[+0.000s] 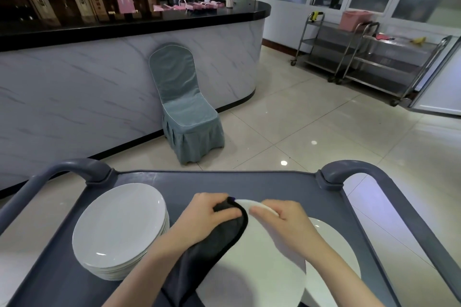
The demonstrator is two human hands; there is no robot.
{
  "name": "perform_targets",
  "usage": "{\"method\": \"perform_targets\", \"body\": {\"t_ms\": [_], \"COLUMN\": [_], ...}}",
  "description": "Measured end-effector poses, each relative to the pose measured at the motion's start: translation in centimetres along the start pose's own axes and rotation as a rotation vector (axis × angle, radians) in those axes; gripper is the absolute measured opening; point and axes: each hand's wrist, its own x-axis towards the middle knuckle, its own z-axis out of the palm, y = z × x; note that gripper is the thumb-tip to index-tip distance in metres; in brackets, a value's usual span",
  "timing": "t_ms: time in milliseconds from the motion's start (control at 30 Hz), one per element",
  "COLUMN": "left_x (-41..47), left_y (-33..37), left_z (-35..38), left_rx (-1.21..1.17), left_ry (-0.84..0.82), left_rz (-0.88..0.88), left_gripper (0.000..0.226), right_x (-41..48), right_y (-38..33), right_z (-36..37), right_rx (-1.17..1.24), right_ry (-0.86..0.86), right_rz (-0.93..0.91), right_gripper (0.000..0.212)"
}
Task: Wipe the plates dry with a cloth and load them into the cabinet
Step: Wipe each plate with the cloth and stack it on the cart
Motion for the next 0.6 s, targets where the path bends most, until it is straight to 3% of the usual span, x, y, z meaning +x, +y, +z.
{"method": "perform_targets", "body": {"t_ms": [100,200,267,367,433,600], "left_x": [-0.1,-0.8,-1.1,-1.1,-1.3,-1.4], "left_y": [-0.2,-1.3,-1.3,-1.2,-1.8,-2.6], "left_z": [0.0,0.9,2.8,5.4,5.2,2.2], "left_rx": [-0.045,-0.261,-0.552,-0.816,-0.785,-0.606], "left_ry": [0.037,0.412,0.656,0.830,0.842,0.786], "left_rz": [-0.014,-0.215,-0.422,-0.644,-0.653,-0.508], "left_gripper": [0.014,0.021,0.022,0.021,0.025,0.028], "right_x": [0.4,0.8,0.8,0.3,-0.1,0.3], "right_y": [-0.4,0.0,-0.1,0.4,1.2,1.4], "right_z": [-0.6,-1.0,1.2,5.6,6.2,1.6], "right_rx": [0.004,0.138,0.404,0.625,0.573,0.388], "right_ry": [0.028,0.340,0.594,0.851,0.784,0.350], "right_rz": [-0.005,0.028,0.104,0.211,0.237,0.129], "right_gripper": [0.047,0.047,0.049,0.046,0.038,0.008]}}
